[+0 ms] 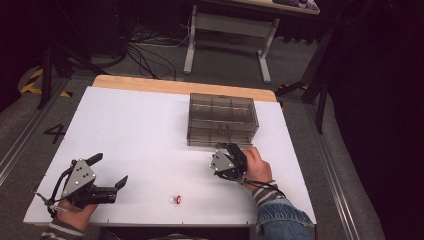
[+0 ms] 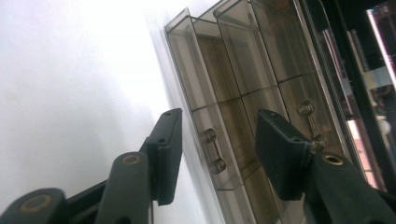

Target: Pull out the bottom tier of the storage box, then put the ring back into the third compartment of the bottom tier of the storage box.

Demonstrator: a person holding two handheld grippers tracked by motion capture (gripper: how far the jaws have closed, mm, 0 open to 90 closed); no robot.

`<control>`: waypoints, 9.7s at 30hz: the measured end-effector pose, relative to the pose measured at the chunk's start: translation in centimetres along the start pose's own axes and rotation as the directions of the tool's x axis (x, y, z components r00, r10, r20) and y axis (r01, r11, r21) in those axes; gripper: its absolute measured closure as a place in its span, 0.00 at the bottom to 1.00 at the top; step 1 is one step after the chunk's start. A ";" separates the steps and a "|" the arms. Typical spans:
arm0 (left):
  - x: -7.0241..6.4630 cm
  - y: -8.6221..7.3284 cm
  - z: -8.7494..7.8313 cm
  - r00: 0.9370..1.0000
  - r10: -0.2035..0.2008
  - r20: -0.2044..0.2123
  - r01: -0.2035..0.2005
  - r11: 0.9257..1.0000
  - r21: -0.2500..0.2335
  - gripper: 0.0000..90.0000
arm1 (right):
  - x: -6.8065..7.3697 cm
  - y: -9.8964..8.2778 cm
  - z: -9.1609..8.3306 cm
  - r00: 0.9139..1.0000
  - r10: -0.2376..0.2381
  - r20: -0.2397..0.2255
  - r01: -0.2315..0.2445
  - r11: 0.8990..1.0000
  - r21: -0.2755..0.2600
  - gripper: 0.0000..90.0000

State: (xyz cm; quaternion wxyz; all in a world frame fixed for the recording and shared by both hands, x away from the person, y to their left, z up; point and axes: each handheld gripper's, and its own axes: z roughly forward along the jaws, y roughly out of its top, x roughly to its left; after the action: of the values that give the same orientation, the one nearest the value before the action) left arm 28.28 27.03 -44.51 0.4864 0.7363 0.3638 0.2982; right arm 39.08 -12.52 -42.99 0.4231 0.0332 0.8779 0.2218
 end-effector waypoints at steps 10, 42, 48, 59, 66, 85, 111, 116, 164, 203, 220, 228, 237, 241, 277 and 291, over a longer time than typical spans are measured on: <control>0.0 0.0 0.0 1.000 0.000 0.000 0.000 1.000 0.000 0.01 | -2.0 0.1 -0.2 0.985 0.104 -0.140 -0.108 0.994 -0.020 0.56; 0.0 0.0 0.0 1.000 0.004 0.000 -0.004 1.000 0.001 0.01 | -4.6 -0.3 3.3 0.933 0.207 -0.293 -0.181 0.977 0.114 0.54; 0.1 0.0 0.0 1.000 0.009 0.000 -0.009 1.000 0.002 0.01 | -4.7 -0.8 4.5 0.930 0.221 -0.294 -0.183 0.971 0.153 0.55; 0.1 0.0 0.1 1.000 0.007 0.002 -0.007 1.000 0.003 0.01 | -4.5 -1.1 5.8 0.928 0.241 -0.283 -0.188 0.961 0.202 0.57; 0.1 0.0 0.1 1.000 0.011 0.002 -0.011 1.000 0.005 0.01 | -4.2 -1.2 6.6 0.929 0.247 -0.275 -0.186 0.955 0.231 0.60; 0.1 0.0 0.0 1.000 0.008 0.002 -0.008 1.000 0.003 0.01 | -3.7 -0.8 5.8 0.922 0.257 -0.288 -0.178 0.945 0.275 0.68; 0.1 0.0 0.0 1.000 0.011 0.000 -0.011 1.000 0.002 0.01 | -1.8 -0.6 3.0 0.906 0.249 -0.343 -0.160 0.950 0.268 0.70; 0.0 0.0 0.1 1.000 0.005 0.005 -0.005 1.000 0.004 0.01 | -1.6 -0.7 2.8 0.903 0.251 -0.349 -0.164 0.951 0.261 0.70; 0.5 0.7 1.5 1.000 0.010 0.019 -0.010 1.000 -0.001 0.01 | -3.3 2.0 -3.6 0.815 0.430 -0.390 -0.483 0.874 -0.046 0.57; 0.4 0.7 1.4 1.000 0.014 0.025 -0.014 1.000 0.000 0.01 | -0.4 6.1 -4.8 0.769 0.320 -0.553 -0.443 0.891 -0.102 0.54; 0.4 0.7 1.4 1.000 0.016 0.024 -0.016 1.000 0.001 0.01 | 2.2 7.0 -3.0 0.718 0.273 -0.640 -0.373 0.928 -0.023 0.54; 0.4 0.7 1.5 1.000 0.018 0.023 -0.018 1.000 0.000 0.01 | 3.3 7.6 -2.1 0.682 0.260 -0.684 -0.340 0.940 0.019 0.52; 0.4 0.7 1.5 1.000 0.019 0.024 -0.019 1.000 0.002 0.01 | 4.4 8.0 -1.2 0.660 0.252 -0.708 -0.300 0.952 0.059 0.51; 0.4 0.6 1.5 1.000 0.015 0.026 -0.016 1.000 0.004 0.01 | 4.9 8.2 -0.8 0.650 0.250 -0.718 -0.289 0.955 0.071 0.51; 0.4 0.7 1.5 1.000 0.020 0.022 -0.020 1.000 0.000 0.01 | 6.7 8.9 0.2 0.671 0.217 -0.709 -0.185 0.975 0.123 0.74; 0.4 0.7 1.4 1.000 0.020 0.022 -0.020 1.000 0.000 0.01 | 5.7 8.9 -1.0 0.702 0.204 -0.683 -0.220 0.973 0.064 0.75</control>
State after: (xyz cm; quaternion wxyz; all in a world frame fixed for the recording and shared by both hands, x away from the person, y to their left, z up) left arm 29.81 26.47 -44.36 0.4873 0.7432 0.3510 0.2949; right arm 33.55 -3.45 -42.90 0.0415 0.0449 0.9594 0.2753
